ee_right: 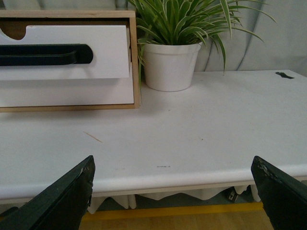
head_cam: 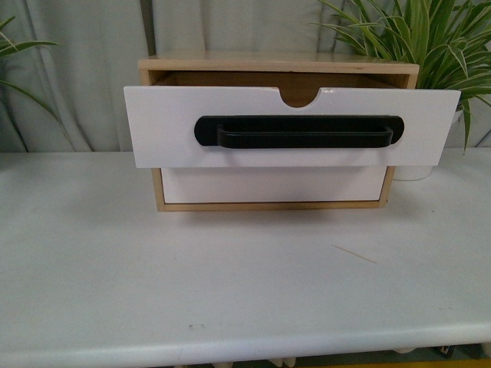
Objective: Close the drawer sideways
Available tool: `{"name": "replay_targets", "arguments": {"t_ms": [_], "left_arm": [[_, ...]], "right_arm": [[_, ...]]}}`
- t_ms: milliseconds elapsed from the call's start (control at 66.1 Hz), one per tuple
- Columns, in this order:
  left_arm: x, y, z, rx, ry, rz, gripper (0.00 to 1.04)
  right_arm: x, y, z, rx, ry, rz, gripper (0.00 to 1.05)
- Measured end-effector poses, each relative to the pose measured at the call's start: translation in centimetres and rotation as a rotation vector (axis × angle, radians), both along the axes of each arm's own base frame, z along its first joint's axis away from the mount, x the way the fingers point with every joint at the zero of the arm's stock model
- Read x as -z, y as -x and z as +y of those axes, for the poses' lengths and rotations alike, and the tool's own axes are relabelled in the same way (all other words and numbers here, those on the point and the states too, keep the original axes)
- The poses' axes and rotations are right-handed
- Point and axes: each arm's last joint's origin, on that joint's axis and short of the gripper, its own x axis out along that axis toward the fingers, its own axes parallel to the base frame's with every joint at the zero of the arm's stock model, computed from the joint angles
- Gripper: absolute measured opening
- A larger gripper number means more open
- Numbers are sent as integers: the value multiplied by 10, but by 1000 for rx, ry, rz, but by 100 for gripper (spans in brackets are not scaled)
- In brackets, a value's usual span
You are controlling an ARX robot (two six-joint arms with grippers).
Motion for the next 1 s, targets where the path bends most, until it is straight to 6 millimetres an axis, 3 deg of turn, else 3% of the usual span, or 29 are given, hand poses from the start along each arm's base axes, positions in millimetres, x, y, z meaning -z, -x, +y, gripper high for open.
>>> {"name": "replay_targets", "arguments": {"t_ms": [91,197,257,303,424,545,771,998], "left_arm": [[0,0,0,-10,1,3,99],[0,-3,-3,-405,109,360,99],[4,-5,-6,-559,118,458,99],[5,-11,-9,-626,247,455,99],[-10,-29,-20,-577,511,396,99],[-25,-51,-35,-511,645,368,99],[-45,-93,-75,-358,718,374,99],[-53,-132,-103,-257,746,390,99]], "right_arm": [[0,0,0,-5,1,3,96],[0,-1,-1,-189,-23,285,96],[1,-5,-1,-242,-45,379,96],[0,-11,-2,-256,-26,413,96],[-9,-27,-4,-272,90,380,96],[-24,-50,-7,-268,252,318,96],[-38,-88,3,-307,514,229,96],[-43,-116,14,-323,611,177,96]]}}
